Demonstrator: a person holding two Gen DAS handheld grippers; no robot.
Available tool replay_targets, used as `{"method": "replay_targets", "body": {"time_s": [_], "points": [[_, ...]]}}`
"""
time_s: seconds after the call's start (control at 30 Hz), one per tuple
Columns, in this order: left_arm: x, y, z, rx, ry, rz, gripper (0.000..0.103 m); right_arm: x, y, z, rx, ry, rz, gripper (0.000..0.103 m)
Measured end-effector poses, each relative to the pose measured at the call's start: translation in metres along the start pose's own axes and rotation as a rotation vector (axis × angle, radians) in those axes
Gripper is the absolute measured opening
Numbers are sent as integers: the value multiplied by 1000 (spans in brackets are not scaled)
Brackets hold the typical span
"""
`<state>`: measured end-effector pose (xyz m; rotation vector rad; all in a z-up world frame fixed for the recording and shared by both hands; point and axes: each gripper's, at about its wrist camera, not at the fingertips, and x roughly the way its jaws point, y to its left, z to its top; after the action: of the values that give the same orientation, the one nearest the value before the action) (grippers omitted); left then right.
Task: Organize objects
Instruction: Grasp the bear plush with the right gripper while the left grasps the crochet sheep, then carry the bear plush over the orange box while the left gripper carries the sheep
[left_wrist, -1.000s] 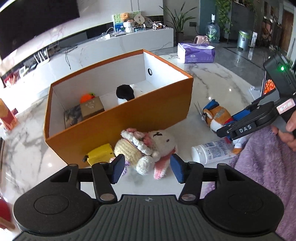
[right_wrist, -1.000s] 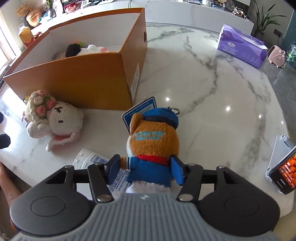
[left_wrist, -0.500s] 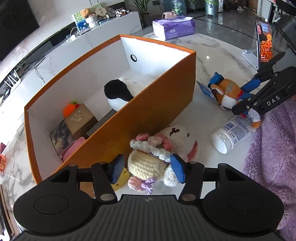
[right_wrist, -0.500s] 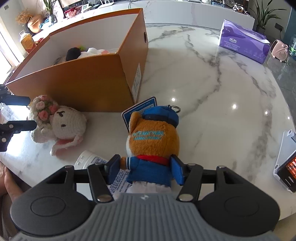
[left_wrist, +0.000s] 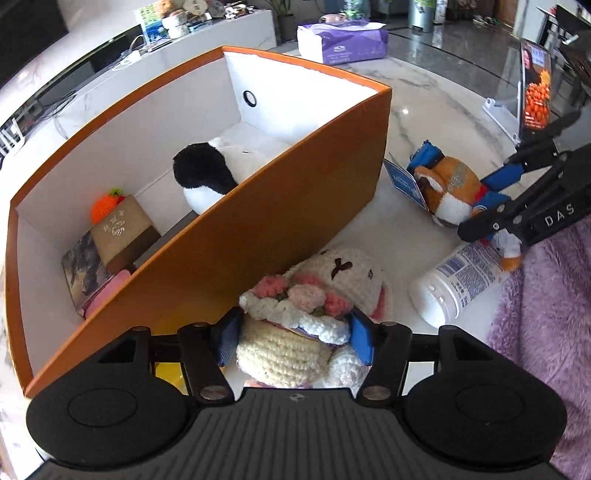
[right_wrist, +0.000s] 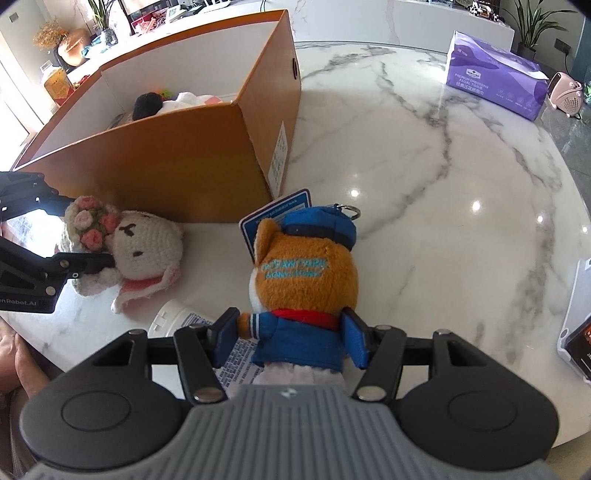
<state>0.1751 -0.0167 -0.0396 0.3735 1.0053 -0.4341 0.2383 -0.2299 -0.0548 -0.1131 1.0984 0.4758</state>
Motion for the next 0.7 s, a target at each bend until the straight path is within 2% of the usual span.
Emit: {"method": "replay_targets", "body": {"time_s": [0.13,0.4,0.57,0.7], "points": [[-8,-3,-3,-109,-9,17,62,-1,0,-1,14,-7,-2,59],[-47,1,-15,-358,-119,33,60,-8,3,-3,-2,-35,-20,51],[-80,7,-16,-423,-189,14,60,-17,3,0,6,-40,-18,49],[-105,18,-13,-484,-252,-15,60,-38,14,10,-37,-91,-67,49]]}}
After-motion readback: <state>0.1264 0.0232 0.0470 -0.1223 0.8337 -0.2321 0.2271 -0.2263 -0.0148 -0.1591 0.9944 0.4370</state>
